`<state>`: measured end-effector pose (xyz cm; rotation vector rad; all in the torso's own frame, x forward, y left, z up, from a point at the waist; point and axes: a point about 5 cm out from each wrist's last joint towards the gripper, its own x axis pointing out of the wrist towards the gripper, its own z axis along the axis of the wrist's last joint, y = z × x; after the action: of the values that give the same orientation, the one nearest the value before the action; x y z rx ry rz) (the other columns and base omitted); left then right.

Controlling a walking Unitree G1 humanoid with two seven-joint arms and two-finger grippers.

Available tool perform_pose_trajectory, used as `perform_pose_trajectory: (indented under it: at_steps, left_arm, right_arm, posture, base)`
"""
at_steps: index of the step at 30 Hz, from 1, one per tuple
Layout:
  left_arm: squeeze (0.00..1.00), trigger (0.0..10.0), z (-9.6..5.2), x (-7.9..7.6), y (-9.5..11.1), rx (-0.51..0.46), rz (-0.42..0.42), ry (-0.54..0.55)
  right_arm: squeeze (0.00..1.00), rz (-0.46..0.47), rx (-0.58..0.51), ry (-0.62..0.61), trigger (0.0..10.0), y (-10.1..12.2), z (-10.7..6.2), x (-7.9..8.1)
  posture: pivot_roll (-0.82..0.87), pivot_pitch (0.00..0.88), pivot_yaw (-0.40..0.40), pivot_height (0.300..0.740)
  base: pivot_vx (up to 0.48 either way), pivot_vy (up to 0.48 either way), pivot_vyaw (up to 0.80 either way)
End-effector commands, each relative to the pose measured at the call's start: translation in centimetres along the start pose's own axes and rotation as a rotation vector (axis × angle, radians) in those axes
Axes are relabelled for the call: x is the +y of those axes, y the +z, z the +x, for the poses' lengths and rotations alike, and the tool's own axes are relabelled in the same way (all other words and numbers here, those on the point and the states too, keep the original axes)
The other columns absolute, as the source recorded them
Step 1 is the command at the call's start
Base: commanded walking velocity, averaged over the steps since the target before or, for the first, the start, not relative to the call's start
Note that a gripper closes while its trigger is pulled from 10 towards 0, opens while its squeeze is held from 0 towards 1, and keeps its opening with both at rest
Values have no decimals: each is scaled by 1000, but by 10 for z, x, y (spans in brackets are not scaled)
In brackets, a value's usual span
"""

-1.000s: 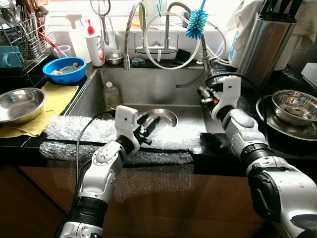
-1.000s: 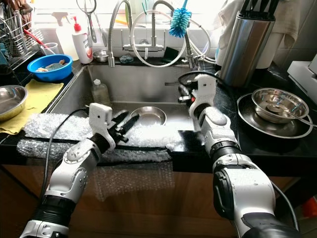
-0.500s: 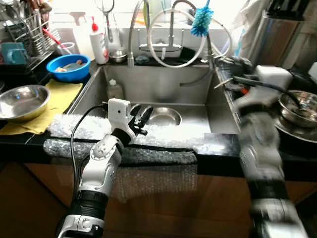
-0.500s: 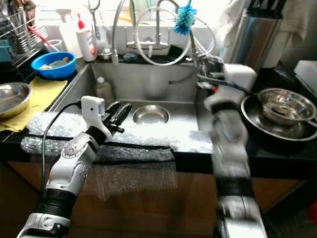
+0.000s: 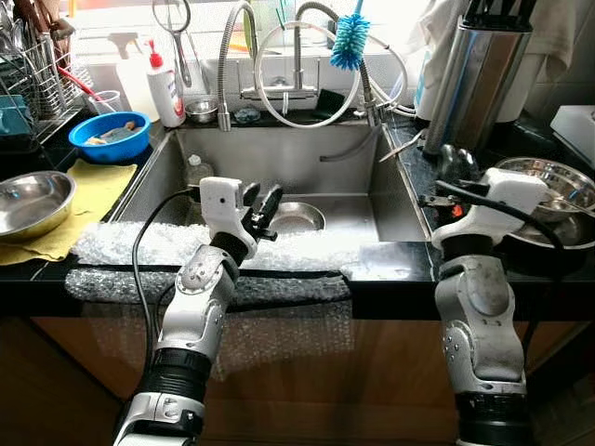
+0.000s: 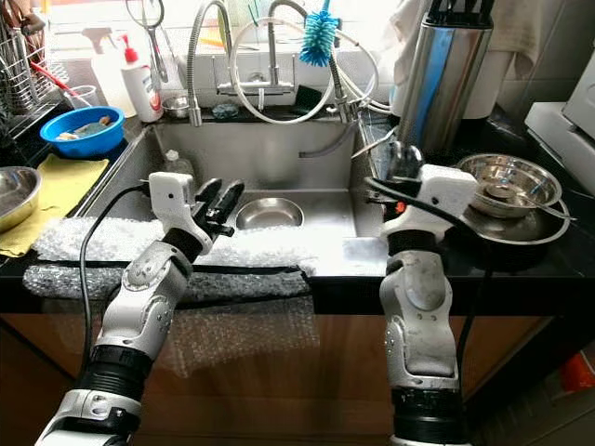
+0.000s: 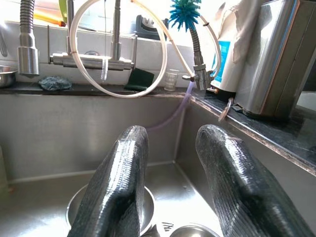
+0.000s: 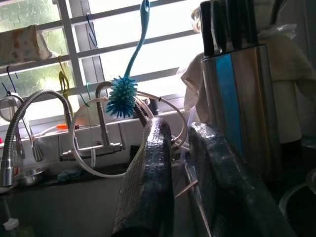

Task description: Kitchen organization

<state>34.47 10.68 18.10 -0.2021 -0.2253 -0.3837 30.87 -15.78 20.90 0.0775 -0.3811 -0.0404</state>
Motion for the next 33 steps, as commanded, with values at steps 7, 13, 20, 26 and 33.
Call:
perform_pose_trajectory:
  at_steps: [7,13,20,26,33]
  left_arm:
    - [0,10000,2,3,1,-20,14,18]
    - [0,10000,2,3,1,-24,13,16]
    - [0,10000,2,2,1,-28,13,16]
    - [0,10000,3,2,0,-28,12,15]
    - [0,10000,3,2,0,-32,7,13]
  right_arm:
    - [0,-13,21,-22,10000,3,-5,0]
    - [0,-10,44,-21,10000,0,-7,3]
    - [0,-4,51,-9,10000,-1,-8,8]
    - [0,-11,53,-9,10000,1,-7,8]
    - [0,-17,64,-11,10000,1,-8,7]
  posture:
    - [-179,0,30,740]
    - [-176,0,27,740]
    - [-176,0,27,740]
    - [-180,0,25,740]
    - [-181,0,22,740]
  base:
    - [228,0,0]
    - [329,0,0]
    - [354,0,0]
    - [353,0,0]
    - [51,0,0]
